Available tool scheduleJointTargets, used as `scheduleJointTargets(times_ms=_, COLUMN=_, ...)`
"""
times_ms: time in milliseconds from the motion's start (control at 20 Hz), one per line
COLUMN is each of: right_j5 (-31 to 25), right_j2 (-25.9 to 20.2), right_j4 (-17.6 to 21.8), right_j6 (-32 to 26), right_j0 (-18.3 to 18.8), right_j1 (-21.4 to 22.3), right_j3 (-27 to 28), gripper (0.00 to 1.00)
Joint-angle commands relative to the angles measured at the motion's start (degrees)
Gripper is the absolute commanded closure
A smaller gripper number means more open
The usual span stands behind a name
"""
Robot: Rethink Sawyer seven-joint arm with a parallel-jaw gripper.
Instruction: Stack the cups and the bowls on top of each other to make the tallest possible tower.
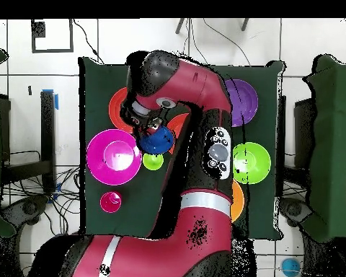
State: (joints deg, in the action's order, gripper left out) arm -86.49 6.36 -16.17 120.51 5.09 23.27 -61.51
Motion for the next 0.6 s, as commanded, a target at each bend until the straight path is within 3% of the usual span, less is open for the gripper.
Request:
scheduleJointTargets(times_ms=50, right_j5=-9.1, right_j2=-4.69, right_j4=-1.13, right_j6=12.25, right_j0=-2.38, right_j1=0.59, right_j3=2.08, gripper=1.0)
scheduleJointTargets(times_ms=350, right_j5=-12.15, right_j2=-3.17, right_j4=-0.97, right_j6=12.32, right_j0=-2.86, right_j1=1.09, right_j3=1.86, gripper=1.0)
scheduleJointTargets(times_ms=600, right_j5=-6.92, right_j2=-1.3, right_j4=1.1, right_j6=9.5, right_j0=-3.22, right_j1=0.72, right_j3=0.7, gripper=1.0)
